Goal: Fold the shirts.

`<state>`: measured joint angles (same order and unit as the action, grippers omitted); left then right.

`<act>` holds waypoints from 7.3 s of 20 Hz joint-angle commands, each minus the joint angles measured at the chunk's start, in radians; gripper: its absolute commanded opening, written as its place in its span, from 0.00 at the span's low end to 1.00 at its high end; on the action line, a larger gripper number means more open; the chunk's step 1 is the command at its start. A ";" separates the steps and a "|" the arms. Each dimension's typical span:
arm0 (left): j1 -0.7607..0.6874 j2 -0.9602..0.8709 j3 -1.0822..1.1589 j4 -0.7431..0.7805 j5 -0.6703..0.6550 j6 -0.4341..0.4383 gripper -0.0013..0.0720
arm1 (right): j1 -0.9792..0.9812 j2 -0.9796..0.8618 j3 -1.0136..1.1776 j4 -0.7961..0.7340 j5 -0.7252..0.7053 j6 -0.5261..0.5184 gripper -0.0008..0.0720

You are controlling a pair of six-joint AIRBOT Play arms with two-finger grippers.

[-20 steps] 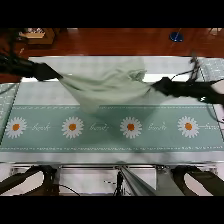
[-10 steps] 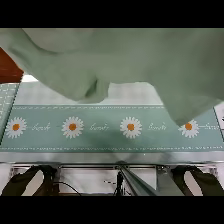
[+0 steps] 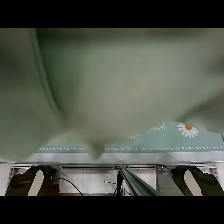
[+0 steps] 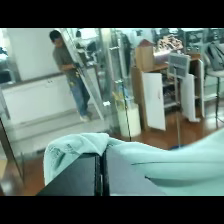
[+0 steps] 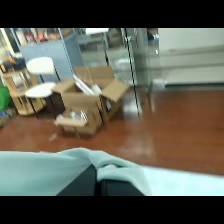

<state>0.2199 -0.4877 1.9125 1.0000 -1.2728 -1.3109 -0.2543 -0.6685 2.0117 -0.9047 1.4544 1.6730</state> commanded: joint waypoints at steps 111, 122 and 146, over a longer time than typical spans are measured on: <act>-0.010 -0.769 -1.125 -0.300 -0.004 0.245 0.04 | -0.350 -0.523 -1.282 0.308 -0.143 -0.584 0.04; 0.100 -0.258 -0.226 -0.322 0.079 0.167 0.04 | -0.351 -0.091 -0.451 0.437 -0.277 -0.375 0.04; 0.093 -0.091 -0.271 0.159 -0.470 -0.111 0.04 | -0.219 -0.014 -0.376 -0.310 0.376 -0.186 0.04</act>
<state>0.3130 -0.5655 1.8133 1.1572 -1.7897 -1.4322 -0.4904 -0.6590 1.8175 -1.1831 1.8229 1.5108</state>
